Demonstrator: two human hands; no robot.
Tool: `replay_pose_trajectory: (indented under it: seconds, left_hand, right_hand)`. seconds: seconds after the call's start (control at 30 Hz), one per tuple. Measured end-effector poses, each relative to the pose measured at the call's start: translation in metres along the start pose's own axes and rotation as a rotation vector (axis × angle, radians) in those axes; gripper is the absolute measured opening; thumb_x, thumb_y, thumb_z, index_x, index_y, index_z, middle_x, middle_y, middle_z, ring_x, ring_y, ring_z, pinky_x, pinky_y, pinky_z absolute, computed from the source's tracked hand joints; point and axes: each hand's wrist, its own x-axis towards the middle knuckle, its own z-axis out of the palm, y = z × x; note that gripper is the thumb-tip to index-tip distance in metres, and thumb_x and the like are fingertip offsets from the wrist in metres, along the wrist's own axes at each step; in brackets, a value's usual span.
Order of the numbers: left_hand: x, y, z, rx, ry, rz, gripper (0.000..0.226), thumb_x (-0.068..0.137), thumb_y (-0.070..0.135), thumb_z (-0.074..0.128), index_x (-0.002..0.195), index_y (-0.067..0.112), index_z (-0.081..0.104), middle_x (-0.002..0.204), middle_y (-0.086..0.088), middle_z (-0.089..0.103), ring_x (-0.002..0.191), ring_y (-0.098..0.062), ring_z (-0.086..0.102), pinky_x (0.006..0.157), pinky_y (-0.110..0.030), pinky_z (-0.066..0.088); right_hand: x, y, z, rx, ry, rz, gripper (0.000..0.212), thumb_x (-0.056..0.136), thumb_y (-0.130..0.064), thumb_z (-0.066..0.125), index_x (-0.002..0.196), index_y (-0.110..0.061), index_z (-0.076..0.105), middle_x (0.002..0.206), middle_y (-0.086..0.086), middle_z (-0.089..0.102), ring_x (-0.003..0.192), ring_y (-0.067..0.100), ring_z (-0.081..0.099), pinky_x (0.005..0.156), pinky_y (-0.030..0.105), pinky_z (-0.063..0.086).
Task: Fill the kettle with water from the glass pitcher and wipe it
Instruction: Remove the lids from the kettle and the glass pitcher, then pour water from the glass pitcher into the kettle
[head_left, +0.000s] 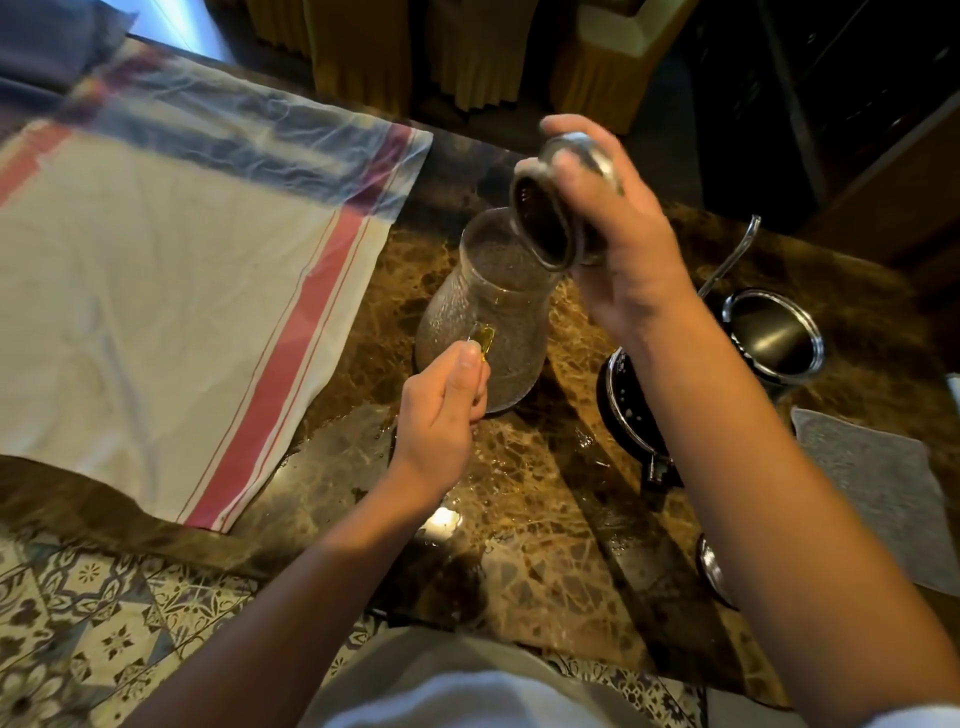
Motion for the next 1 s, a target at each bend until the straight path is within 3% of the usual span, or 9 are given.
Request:
replay_pose_trajectory:
  seconds: [0.17, 0.27, 0.4, 0.47, 0.57, 0.67, 0.83, 1.0]
  left_hand:
    - [0.001, 0.001, 0.000, -0.001, -0.009, -0.004, 0.053, 0.107, 0.035, 0.030, 0.072, -0.003, 0.039, 0.060, -0.023, 0.033, 0.050, -0.022, 0.030, 0.047, -0.034, 0.028]
    - [-0.001, 0.002, -0.001, -0.002, -0.012, 0.000, 0.053, 0.107, 0.036, 0.030, 0.073, -0.004, 0.040, 0.060, -0.024, 0.034, 0.051, -0.027, 0.031, 0.048, -0.042, 0.028]
    - [-0.001, 0.003, -0.001, -0.020, -0.019, -0.019, 0.053, 0.106, 0.038, 0.031, 0.074, -0.002, 0.040, 0.061, -0.021, 0.033, 0.051, -0.013, 0.033, 0.047, -0.036, 0.028]
    - [-0.001, 0.003, -0.001, -0.031, -0.034, -0.028, 0.052, 0.106, 0.039, 0.032, 0.074, -0.001, 0.038, 0.061, -0.020, 0.032, 0.052, -0.012, 0.032, 0.047, -0.031, 0.027]
    - [-0.002, 0.002, -0.003, -0.066, -0.043, -0.059, 0.053, 0.107, 0.050, 0.038, 0.074, 0.008, 0.040, 0.063, -0.010, 0.033, 0.052, -0.014, 0.031, 0.046, -0.029, 0.027]
    - [-0.003, 0.004, -0.003, -0.086, -0.049, -0.078, 0.051, 0.103, 0.062, 0.042, 0.071, 0.023, 0.043, 0.063, -0.002, 0.036, 0.052, -0.016, 0.030, 0.047, -0.032, 0.025]
    - [-0.002, 0.006, -0.001, -0.064, -0.032, -0.081, 0.040, 0.105, 0.044, 0.034, 0.075, 0.022, 0.047, 0.061, 0.002, 0.039, 0.051, -0.015, 0.031, 0.047, -0.039, 0.022]
    - [-0.002, 0.005, 0.000, -0.082, -0.012, -0.106, 0.040, 0.106, 0.044, 0.034, 0.072, 0.031, 0.051, 0.059, 0.012, 0.042, 0.049, -0.012, 0.031, 0.043, -0.031, 0.022]
  right_hand:
    - [-0.017, -0.014, -0.006, -0.019, 0.154, -0.029, 0.043, 0.093, -0.038, 0.062, 0.133, -0.021, 0.063, 0.133, 0.018, 0.064, 0.112, 0.027, 0.069, 0.085, 0.040, 0.057]
    - [-0.045, -0.022, -0.016, -0.132, 0.120, -0.095, 0.050, 0.091, -0.046, 0.055, 0.134, -0.021, 0.061, 0.134, 0.016, 0.064, 0.118, 0.031, 0.066, 0.096, 0.051, 0.057]
    - [-0.106, -0.011, -0.030, -0.246, 0.041, -0.052, 0.052, 0.084, -0.045, 0.051, 0.131, -0.027, 0.060, 0.129, 0.002, 0.064, 0.108, 0.021, 0.066, 0.079, 0.027, 0.057]
    - [-0.136, 0.005, -0.035, -0.318, 0.036, -0.006, 0.049, 0.082, -0.046, 0.051, 0.129, -0.035, 0.062, 0.126, -0.007, 0.063, 0.104, 0.014, 0.065, 0.075, 0.024, 0.056]
    - [-0.176, 0.033, -0.041, -0.386, 0.069, 0.085, 0.046, 0.082, -0.048, 0.053, 0.127, -0.046, 0.061, 0.122, -0.019, 0.064, 0.102, 0.014, 0.066, 0.075, 0.033, 0.061]
    - [-0.211, 0.059, -0.045, -0.453, 0.126, 0.207, 0.048, 0.083, -0.051, 0.059, 0.131, -0.049, 0.058, 0.129, -0.018, 0.063, 0.113, 0.013, 0.065, 0.089, 0.046, 0.059]
    - [-0.246, 0.090, -0.047, -0.596, 0.231, 0.316, 0.054, 0.077, -0.051, 0.075, 0.127, -0.050, 0.058, 0.132, -0.029, 0.056, 0.123, -0.004, 0.054, 0.094, 0.020, 0.047]
    - [-0.252, 0.106, -0.048, -0.690, 0.288, 0.295, 0.054, 0.077, -0.057, 0.078, 0.126, -0.049, 0.057, 0.130, -0.039, 0.050, 0.123, -0.011, 0.050, 0.095, 0.006, 0.039]
